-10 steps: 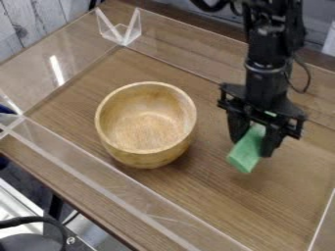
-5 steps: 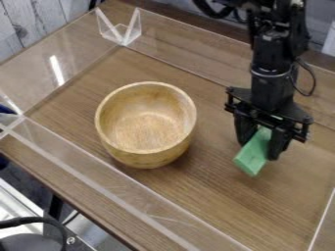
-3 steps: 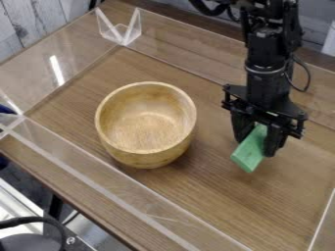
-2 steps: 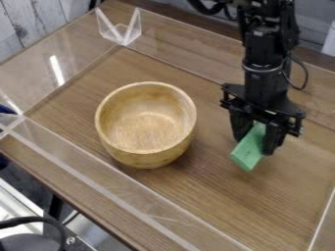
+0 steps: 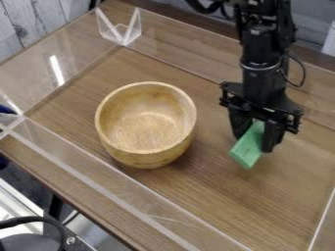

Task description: Remove the green block from inside the brown bowl and put it on the table

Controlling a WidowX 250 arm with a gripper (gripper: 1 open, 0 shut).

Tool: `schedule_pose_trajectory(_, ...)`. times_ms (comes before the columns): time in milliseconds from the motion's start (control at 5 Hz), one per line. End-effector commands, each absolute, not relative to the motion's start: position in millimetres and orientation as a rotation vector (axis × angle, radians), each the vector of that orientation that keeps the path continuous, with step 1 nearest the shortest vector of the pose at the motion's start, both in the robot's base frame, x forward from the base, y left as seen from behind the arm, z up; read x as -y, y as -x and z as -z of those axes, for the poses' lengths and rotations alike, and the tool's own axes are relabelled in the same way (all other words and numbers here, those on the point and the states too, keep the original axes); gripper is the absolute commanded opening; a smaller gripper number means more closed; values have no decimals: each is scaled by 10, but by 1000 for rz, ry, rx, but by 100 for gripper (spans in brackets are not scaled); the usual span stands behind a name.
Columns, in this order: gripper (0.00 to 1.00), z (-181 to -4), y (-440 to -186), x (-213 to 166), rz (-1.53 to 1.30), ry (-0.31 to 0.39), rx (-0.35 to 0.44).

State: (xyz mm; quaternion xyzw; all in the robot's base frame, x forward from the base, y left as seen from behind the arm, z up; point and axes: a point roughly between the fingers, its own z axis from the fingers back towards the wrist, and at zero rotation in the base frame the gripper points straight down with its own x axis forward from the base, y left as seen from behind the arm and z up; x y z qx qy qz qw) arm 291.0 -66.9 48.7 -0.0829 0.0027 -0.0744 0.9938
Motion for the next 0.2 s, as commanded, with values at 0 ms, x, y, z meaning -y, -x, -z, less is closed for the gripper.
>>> schedule_pose_trajectory(0,0,-705,-3047,657,155,176,85)
